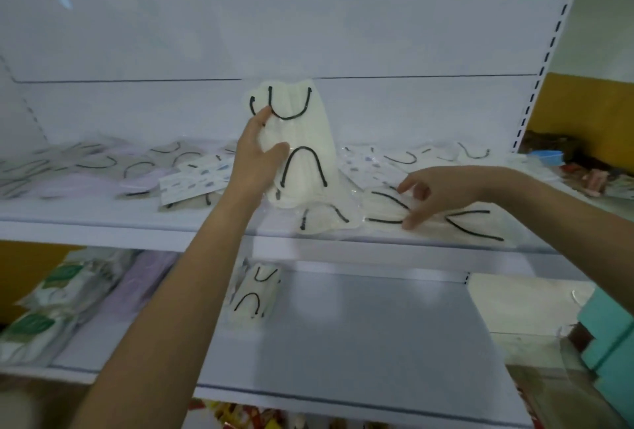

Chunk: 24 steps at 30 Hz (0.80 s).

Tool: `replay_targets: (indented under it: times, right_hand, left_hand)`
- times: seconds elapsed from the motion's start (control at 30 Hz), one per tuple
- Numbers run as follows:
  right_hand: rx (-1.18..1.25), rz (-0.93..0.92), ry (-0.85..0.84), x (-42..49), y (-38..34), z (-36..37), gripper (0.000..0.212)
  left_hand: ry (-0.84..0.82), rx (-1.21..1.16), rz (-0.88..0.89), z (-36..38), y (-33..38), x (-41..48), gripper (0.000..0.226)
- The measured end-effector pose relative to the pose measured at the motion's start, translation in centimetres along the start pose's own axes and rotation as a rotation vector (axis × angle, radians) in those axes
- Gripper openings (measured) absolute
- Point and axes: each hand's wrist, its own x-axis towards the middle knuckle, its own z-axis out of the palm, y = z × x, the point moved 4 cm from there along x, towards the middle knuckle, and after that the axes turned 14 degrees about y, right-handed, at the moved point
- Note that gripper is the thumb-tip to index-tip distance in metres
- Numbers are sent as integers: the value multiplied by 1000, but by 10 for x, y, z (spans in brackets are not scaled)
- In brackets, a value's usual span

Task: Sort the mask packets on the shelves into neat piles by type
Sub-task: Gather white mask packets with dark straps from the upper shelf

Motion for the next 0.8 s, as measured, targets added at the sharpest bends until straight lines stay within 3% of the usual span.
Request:
replay_targets:
  times: [0.17,0.23,0.37,0.43,0.5,0.63,0.73,0.8]
  right_hand:
    - [113,-18,-17,-8,6,-5,77]
    - [168,-24,-22,-15,7,-12,68]
    - [717,19,111,-17,18,-53,20]
    - [986,140,258,-6,35,-77,12]
    - [1156,282,386,12,56,-90,18]
    - [951,464,308,55,80,-62,54]
    - [679,452,235,75,76,-34,53]
    - [588,425,207,83,71,-26,64]
  left_hand:
    - [20,-12,-12,4,-1,-7,54]
    - [11,-22,-23,9,-2,-8,54]
    - [13,-30,-36,18,-5,-4,53]
    - [16,-19,-32,24,-7,0,54]
    - [27,-28,-53,29,-11,3,55]
    - [8,-34,-79,42,-21,4,55]
    - [-34,-2,-60,53,-19,11,56]
    - [-45,23,-37,58,-17,18,56]
